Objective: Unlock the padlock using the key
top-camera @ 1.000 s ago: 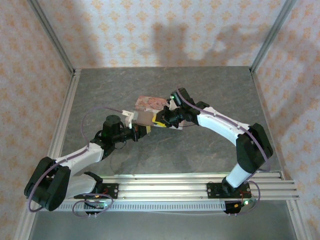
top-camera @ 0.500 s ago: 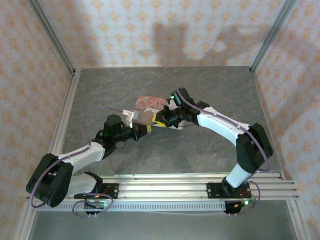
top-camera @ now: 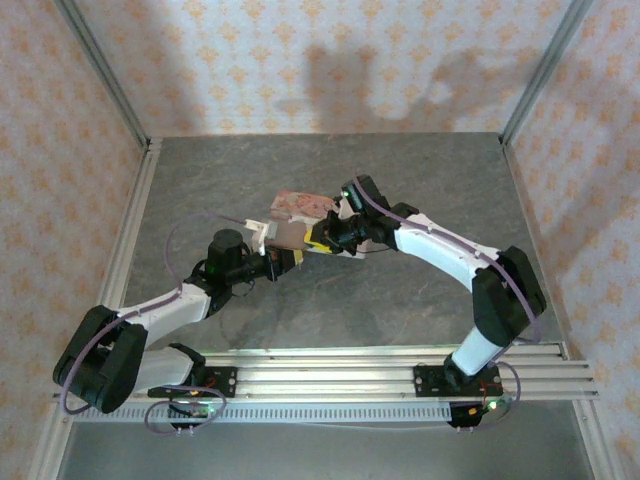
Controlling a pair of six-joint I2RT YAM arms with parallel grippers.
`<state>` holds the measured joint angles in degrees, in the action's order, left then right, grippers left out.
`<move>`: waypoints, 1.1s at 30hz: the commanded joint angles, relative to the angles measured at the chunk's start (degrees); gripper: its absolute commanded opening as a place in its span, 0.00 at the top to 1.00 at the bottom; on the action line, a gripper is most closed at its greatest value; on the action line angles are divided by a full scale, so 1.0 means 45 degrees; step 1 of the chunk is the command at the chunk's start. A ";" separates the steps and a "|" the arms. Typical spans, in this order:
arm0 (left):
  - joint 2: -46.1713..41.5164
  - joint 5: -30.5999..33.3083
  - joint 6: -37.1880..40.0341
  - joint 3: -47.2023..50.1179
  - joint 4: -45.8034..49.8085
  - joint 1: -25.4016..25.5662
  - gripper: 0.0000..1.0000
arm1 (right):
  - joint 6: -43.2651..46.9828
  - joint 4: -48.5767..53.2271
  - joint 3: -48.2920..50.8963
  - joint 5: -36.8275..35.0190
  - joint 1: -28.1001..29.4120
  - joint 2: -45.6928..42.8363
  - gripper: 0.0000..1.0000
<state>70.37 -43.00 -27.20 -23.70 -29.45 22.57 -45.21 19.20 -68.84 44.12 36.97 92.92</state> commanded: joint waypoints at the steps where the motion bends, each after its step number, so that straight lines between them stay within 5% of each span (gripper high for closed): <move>1: -0.0319 -0.0112 -0.0073 0.0071 -0.0619 0.0082 1.00 | 0.0057 -0.0769 -0.0074 0.0087 0.0084 -0.0122 1.00; 33: -0.0464 -0.0518 -0.0166 0.0023 -0.0524 0.0083 1.00 | 0.0320 -0.0554 -0.0171 -0.0007 0.0085 0.0112 1.00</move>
<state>69.14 -43.51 -27.64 -23.38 -29.43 22.57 -44.93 19.22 -68.84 44.10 36.97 93.21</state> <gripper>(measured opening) 0.048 0.170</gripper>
